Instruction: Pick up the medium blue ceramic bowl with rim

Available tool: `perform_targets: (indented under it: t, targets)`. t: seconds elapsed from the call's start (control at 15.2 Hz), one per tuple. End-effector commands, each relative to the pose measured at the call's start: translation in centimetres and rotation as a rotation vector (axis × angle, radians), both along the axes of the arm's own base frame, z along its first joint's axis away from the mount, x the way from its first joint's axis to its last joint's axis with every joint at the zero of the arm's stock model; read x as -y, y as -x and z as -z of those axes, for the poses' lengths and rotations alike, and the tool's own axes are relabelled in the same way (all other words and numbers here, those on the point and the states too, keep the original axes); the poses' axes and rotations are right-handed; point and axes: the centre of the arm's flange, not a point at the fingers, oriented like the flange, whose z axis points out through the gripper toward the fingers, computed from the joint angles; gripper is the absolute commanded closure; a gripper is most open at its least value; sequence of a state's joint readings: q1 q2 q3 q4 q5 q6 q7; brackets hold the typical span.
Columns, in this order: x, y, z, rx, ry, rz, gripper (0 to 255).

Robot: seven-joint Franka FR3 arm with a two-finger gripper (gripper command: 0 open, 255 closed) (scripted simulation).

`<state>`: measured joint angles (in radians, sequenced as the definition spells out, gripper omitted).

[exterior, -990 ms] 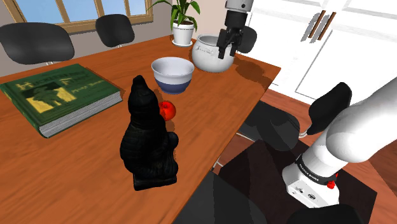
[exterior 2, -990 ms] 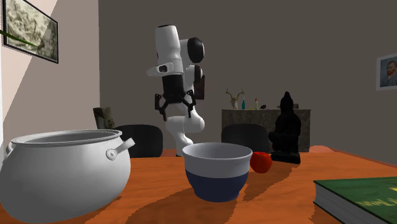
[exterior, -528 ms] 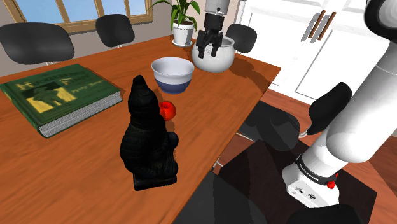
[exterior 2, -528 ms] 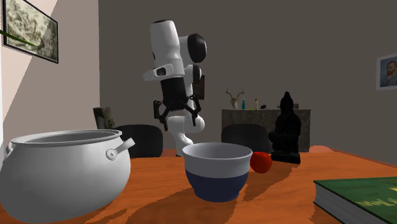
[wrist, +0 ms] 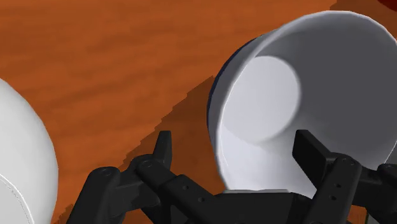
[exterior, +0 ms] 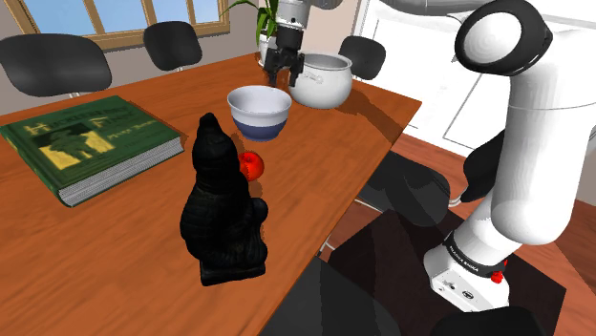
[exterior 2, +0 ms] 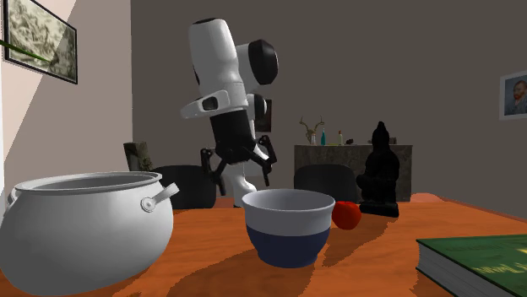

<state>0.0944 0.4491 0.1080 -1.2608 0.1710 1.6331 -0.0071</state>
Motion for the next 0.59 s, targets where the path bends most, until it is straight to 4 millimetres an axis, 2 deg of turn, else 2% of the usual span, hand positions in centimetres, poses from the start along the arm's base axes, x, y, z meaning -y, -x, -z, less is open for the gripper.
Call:
perform_targets:
  t: [0.0,0.4,0.53]
  targets:
    - [-0.3,-0.7,0.8,-0.001,-0.004,0.0,0]
    - [-0.3,-0.7,4.2,-0.001,-0.004,0.0,0]
    - [-0.3,-0.7,4.2,-0.001,-0.004,0.0,0]
